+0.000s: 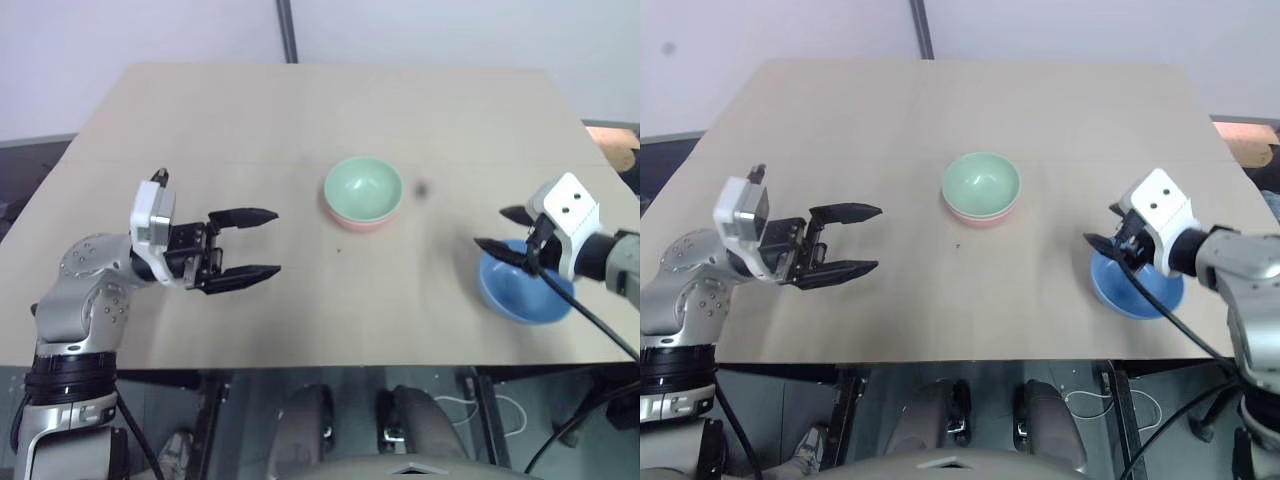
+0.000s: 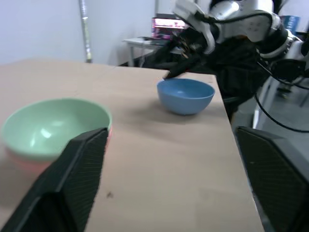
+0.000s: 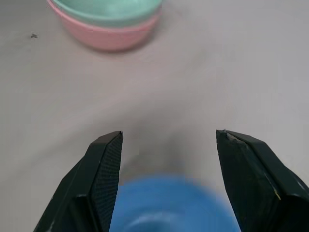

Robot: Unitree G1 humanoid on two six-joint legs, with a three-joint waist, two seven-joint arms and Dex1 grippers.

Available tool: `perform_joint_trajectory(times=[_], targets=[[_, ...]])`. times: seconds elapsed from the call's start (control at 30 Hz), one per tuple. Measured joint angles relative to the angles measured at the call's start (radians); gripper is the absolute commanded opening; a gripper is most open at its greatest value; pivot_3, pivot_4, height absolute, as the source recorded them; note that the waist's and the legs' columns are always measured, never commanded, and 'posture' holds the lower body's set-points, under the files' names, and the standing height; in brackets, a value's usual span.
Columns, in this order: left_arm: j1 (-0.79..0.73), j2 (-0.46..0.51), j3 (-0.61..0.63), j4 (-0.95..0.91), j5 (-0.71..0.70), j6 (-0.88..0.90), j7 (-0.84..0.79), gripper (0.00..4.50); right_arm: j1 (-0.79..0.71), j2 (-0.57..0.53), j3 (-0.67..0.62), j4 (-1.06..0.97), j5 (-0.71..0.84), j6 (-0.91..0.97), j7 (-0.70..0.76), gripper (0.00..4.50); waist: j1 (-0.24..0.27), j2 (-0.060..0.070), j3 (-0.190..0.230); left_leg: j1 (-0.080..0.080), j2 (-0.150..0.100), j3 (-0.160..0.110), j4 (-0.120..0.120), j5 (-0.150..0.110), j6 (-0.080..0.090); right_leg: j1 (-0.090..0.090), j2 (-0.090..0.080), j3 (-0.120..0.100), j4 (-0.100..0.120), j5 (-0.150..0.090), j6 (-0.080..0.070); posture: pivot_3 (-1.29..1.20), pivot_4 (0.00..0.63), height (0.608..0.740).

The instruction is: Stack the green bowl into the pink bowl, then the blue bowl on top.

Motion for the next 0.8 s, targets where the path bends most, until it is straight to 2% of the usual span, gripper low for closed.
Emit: perform_joint_trajectory(times=[0.1, 0.2, 0.37, 0.5, 0.57, 0.63, 0.67, 0.8], targets=[[-0.037, -0.02, -0.033, 0.045, 0.029, -0.033, -0.019, 4.44, 0.001, 0.087, -0.022, -0.081, 0.022, 0.16, -0.077, 3.38, -0.004, 0.0, 0.0, 0.001, 0.0, 0.001, 0.0, 0.0, 0.0, 0.0, 0.001, 0.001, 0.0, -0.001, 0.001, 0.0, 0.15, 0.74], [-0.056, -0.042, -0.06, 0.082, 0.047, -0.045, -0.039, 4.44, -0.035, 0.204, -0.01, -0.069, 0.024, 0.282, -0.182, 3.38, -0.001, 0.0, 0.0, 0.0, 0.0, 0.001, 0.0, 0.0, 0.0, 0.0, 0.002, 0.001, 0.0, -0.001, 0.001, 0.0, 0.15, 0.74], [-0.074, -0.055, -0.066, 0.104, 0.063, -0.069, -0.04, 4.44, -0.048, 0.259, 0.032, 0.024, 0.011, 0.345, -0.295, 3.38, 0.003, -0.001, 0.0, -0.001, -0.001, 0.001, 0.0, 0.0, 0.0, 0.0, 0.001, 0.001, -0.001, 0.0, 0.0, 0.0, 0.15, 0.74], [-0.073, -0.055, -0.064, 0.105, 0.079, -0.096, -0.041, 4.5, -0.038, 0.239, 0.053, 0.054, 0.001, 0.346, -0.346, 2.38, 0.002, -0.001, 0.0, -0.001, -0.001, 0.001, -0.001, 0.0, 0.0, -0.001, 0.002, 0.001, -0.002, -0.001, 0.001, 0.0, 0.15, 0.74], [-0.067, -0.054, -0.061, 0.105, 0.078, -0.098, -0.042, 4.5, -0.038, 0.226, 0.06, 0.057, 0.0, 0.331, -0.362, 1.5, 0.001, -0.001, 0.0, -0.001, -0.001, 0.001, -0.001, 0.0, 0.0, 0.0, 0.002, 0.001, -0.002, -0.001, 0.001, 0.0, 0.15, 0.74], [-0.06, -0.053, -0.059, 0.104, 0.078, -0.099, -0.04, 4.5, -0.038, 0.205, 0.068, 0.064, 0.0, 0.318, -0.373, 0.41, -0.001, -0.001, 0.0, -0.001, -0.001, 0.001, -0.001, 0.0, 0.0, 0.0, 0.002, 0.001, -0.002, -0.001, 0.002, 0.0, 0.15, 0.74], [-0.055, -0.053, -0.054, 0.104, 0.078, -0.102, -0.038, 4.5, -0.04, 0.19, 0.072, 0.064, 0.001, 0.299, -0.376, 0.05, -0.001, -0.001, 0.0, -0.001, -0.001, 0.001, 0.0, 0.0, 0.0, 0.0, 0.002, 0.001, -0.002, -0.001, 0.002, 0.0, 0.15, 0.74], [-0.04, -0.054, -0.044, 0.103, 0.079, -0.11, -0.018, 4.5, -0.051, 0.125, 0.112, 0.072, 0.022, 0.23, -0.35, 0.05, 0.0, -0.001, 0.0, -0.001, 0.0, 0.001, 0.0, 0.0, 0.001, -0.001, 0.002, 0.001, -0.001, -0.001, 0.002, 0.0, 0.15, 0.74]])
